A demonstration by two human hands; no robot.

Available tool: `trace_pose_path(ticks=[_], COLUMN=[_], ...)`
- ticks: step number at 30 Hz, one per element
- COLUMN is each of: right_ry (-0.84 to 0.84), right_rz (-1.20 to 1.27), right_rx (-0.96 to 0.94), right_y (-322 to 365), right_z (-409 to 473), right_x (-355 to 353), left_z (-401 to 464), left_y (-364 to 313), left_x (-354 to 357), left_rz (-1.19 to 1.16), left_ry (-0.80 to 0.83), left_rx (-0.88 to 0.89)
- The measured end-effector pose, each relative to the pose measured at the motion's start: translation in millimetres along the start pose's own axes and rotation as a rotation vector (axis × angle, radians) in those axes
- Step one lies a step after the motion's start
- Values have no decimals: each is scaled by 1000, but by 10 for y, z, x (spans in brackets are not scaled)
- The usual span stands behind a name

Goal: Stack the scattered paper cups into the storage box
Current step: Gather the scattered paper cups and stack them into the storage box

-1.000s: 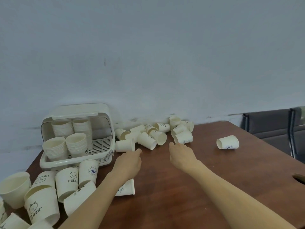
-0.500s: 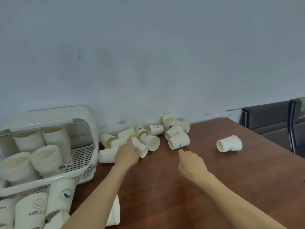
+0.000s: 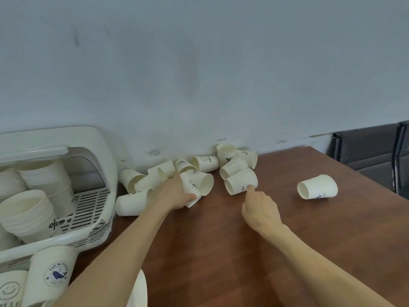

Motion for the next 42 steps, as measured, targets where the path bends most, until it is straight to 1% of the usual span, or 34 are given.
trace_pose_path(ticks=[3, 6, 9, 14, 17, 20, 24, 27, 31, 36, 42], right_ry=[-51, -50, -14, 61, 109, 63, 23, 9, 38, 46, 30], right_rz=[132, 284, 470, 703, 798, 804, 676, 637, 584, 546, 512], right_rx=[158, 313, 451, 570, 613, 545, 349, 282, 210, 99, -61], right_y=[-108, -206, -243, -271, -219, -183, -102, 14, 135, 333, 709], right_z=[123, 281, 412, 663, 603, 542, 447, 324, 189, -43, -290], right_x=[-40, -71, -32, 240, 218, 187, 155, 45, -33, -261, -504], left_z=[-114, -230, -283, -369, -441, -505, -618, -750, -952, -1238, -1699], left_y=[-72, -101, -131, -133, -131, -132, -111, -84, -31, 78, 241], left_x=[-39, -78, -65, 16, 51, 83, 89, 47, -29, -186, -479], left_rz=[9, -7, -20, 14, 78, 126, 129, 95, 77, -2, -125], left_ry=[-31, -104, -154, -156, -134, -123, -132, -148, -173, -200, -303], left_rx=[39, 93, 165, 237, 263, 277, 276, 275, 272, 252, 215])
Point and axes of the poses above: each hand's wrist, its own z-axis towards the middle knuckle, its own x-axis out of the palm, y = z × x, the point moved 6 cm from there along z, towards the middle knuckle, and after that the axes turned 6 degrees about z, right-handed, at the moved point
